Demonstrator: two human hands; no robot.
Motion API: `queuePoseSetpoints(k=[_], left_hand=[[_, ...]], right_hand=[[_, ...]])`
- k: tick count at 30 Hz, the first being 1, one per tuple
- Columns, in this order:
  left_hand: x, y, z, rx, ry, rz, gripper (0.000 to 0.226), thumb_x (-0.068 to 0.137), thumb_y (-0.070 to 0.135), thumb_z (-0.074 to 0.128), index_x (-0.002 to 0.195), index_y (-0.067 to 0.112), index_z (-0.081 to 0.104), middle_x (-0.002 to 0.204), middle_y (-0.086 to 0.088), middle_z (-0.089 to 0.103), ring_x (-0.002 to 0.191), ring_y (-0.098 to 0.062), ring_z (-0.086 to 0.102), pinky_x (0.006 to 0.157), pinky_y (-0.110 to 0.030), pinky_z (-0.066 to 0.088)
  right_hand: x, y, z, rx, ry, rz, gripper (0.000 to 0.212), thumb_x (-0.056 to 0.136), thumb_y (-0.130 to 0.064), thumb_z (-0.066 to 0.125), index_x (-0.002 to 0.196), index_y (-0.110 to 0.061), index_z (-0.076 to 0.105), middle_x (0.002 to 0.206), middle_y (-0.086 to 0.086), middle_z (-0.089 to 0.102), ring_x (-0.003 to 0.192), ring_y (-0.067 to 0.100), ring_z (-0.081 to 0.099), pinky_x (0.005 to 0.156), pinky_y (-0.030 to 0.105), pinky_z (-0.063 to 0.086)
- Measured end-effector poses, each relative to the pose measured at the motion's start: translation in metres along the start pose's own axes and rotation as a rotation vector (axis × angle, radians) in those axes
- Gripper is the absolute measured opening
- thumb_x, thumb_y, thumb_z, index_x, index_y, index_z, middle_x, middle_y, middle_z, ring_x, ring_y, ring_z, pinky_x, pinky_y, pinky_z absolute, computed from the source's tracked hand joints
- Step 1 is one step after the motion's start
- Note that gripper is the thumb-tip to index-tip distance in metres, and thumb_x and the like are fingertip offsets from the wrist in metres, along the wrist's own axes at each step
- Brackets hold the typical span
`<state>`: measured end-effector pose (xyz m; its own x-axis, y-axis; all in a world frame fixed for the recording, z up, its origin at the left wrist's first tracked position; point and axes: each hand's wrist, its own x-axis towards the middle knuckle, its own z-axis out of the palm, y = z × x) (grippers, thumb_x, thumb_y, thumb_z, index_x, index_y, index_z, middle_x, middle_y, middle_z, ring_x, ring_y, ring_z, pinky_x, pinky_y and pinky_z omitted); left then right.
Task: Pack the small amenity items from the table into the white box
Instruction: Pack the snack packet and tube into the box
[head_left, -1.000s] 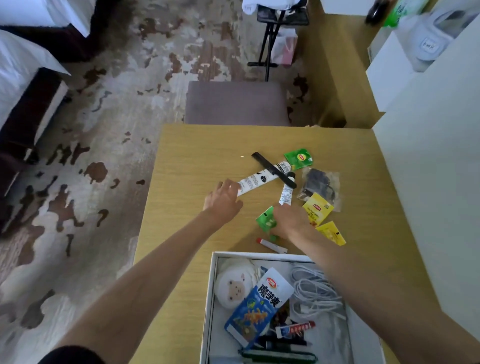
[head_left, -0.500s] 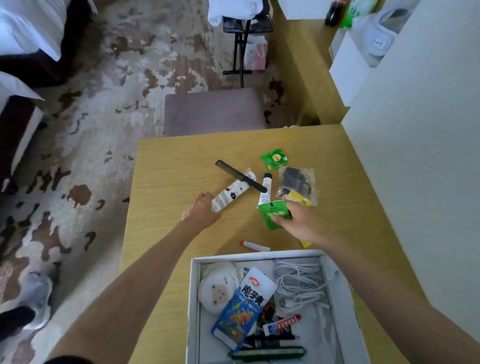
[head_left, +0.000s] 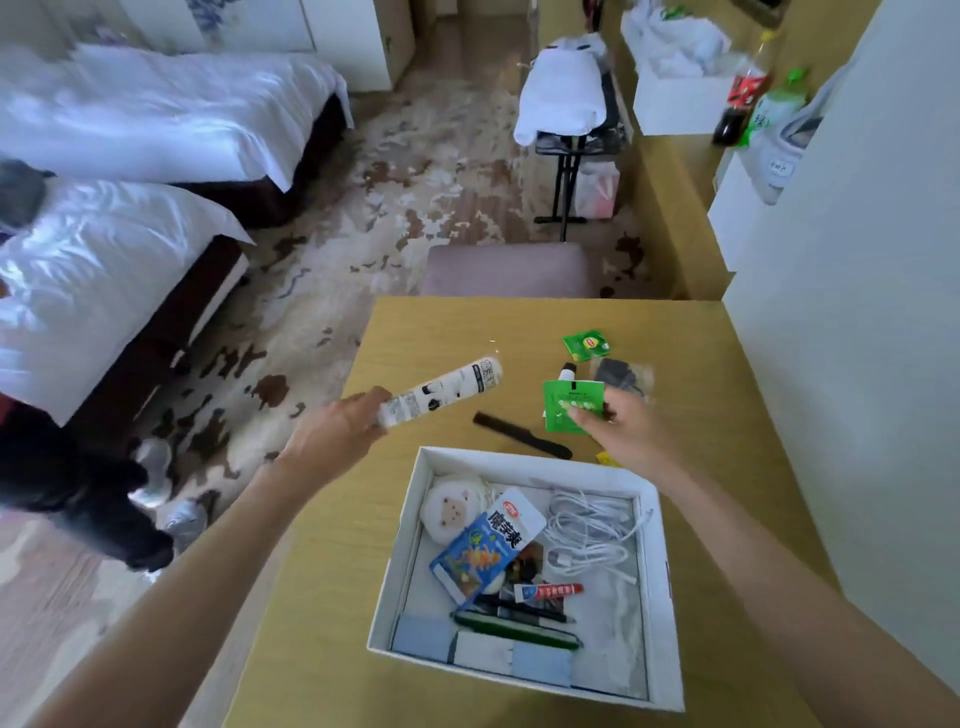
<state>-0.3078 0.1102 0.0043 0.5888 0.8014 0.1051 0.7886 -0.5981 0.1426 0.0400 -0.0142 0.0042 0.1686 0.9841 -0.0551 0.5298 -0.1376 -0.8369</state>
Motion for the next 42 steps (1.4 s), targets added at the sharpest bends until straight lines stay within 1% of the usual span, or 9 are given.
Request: queuePoseSetpoints(k=[2,6,13,15,20,27,30,35,42], left_hand=[[-0.025,0.016,-0.016,-0.187,0.050,-0.018,0.027,0.088,0.024,0.062,0.112,0.022,0.050,0.089,0.000,0.068,0.064,-0.016,0.062,0.048,-0.032,0.052],[-0.071,0.054,-0.031,-0.517,-0.078,-0.100,0.017,0.094,0.033,0.052,0.109,0.036,0.045,0.076,0.010,0.059,0.060,-0.003,0.056,0.053,-0.027,0.046],[-0.103,0.087,-0.017,-0.540,-0.318,-0.031,0.027,0.097,0.029,0.048,0.123,0.022,0.046,0.106,-0.001,0.063,0.081,-0.010,0.060,0.060,-0.018,0.043],[-0.108,0.094,-0.006,-0.324,-0.302,0.060,0.034,0.096,0.028,0.050,0.129,0.020,0.047,0.114,-0.008,0.061,0.094,-0.021,0.058,0.070,-0.026,0.045],[-0.110,0.122,0.020,-0.144,-0.444,0.338,0.032,0.087,0.016,0.059,0.119,0.020,0.057,0.111,-0.007,0.064,0.102,-0.025,0.058,0.074,-0.031,0.044],[-0.091,0.123,0.041,-0.219,-0.598,0.322,0.036,0.090,0.017,0.053,0.126,0.021,0.049,0.122,-0.009,0.058,0.107,-0.026,0.056,0.081,-0.037,0.050],[-0.088,0.111,0.046,-0.212,-0.619,0.377,0.034,0.091,0.020,0.050,0.125,0.023,0.048,0.120,-0.010,0.057,0.101,-0.026,0.056,0.080,-0.036,0.050],[-0.095,0.108,0.056,-0.246,-0.810,0.395,0.036,0.095,0.018,0.044,0.130,0.023,0.047,0.129,-0.007,0.052,0.115,-0.022,0.048,0.090,-0.036,0.046],[-0.101,0.119,0.061,-0.142,-0.745,0.550,0.039,0.100,0.034,0.037,0.138,0.027,0.042,0.133,-0.002,0.049,0.121,-0.019,0.041,0.092,-0.034,0.038]], right_hand=[[-0.012,-0.017,-0.001,0.113,0.029,-0.060,0.049,0.082,-0.060,0.060,0.093,-0.012,0.066,0.078,0.010,0.068,0.065,0.023,0.061,0.057,0.027,0.042],[-0.039,-0.035,-0.005,0.293,0.022,-0.064,0.066,0.071,-0.064,0.071,0.100,-0.004,0.065,0.105,0.032,0.061,0.096,0.050,0.056,0.082,0.055,0.050],[-0.091,-0.043,0.005,0.072,-0.154,-0.051,0.013,0.088,-0.033,0.067,0.099,-0.028,0.068,0.137,-0.021,0.048,0.122,-0.001,0.049,0.094,0.022,0.045],[-0.103,-0.035,0.010,0.080,-0.128,0.028,0.022,0.089,-0.033,0.066,0.110,-0.027,0.067,0.126,-0.017,0.059,0.112,0.000,0.057,0.091,0.024,0.050],[-0.118,-0.020,0.009,-0.155,-0.254,0.165,0.017,0.089,-0.031,0.066,0.079,-0.017,0.063,0.067,-0.011,0.063,0.060,0.005,0.057,0.053,0.021,0.040],[-0.142,-0.011,0.002,-0.615,-0.562,0.165,0.009,0.095,-0.023,0.055,0.094,-0.015,0.057,0.093,0.000,0.061,0.084,0.014,0.057,0.077,0.035,0.047],[-0.146,-0.008,0.017,-0.718,-0.482,0.172,0.018,0.095,-0.016,0.053,0.113,-0.012,0.057,0.111,0.002,0.061,0.102,0.021,0.057,0.086,0.039,0.047],[-0.132,-0.012,0.020,-0.676,-0.252,0.077,0.019,0.093,-0.009,0.051,0.110,-0.014,0.058,0.103,0.002,0.064,0.093,0.021,0.060,0.071,0.035,0.047],[-0.127,-0.001,0.038,-0.864,-0.605,0.093,0.035,0.082,0.006,0.045,0.108,-0.014,0.058,0.085,-0.001,0.056,0.079,0.019,0.054,0.056,0.027,0.037]])
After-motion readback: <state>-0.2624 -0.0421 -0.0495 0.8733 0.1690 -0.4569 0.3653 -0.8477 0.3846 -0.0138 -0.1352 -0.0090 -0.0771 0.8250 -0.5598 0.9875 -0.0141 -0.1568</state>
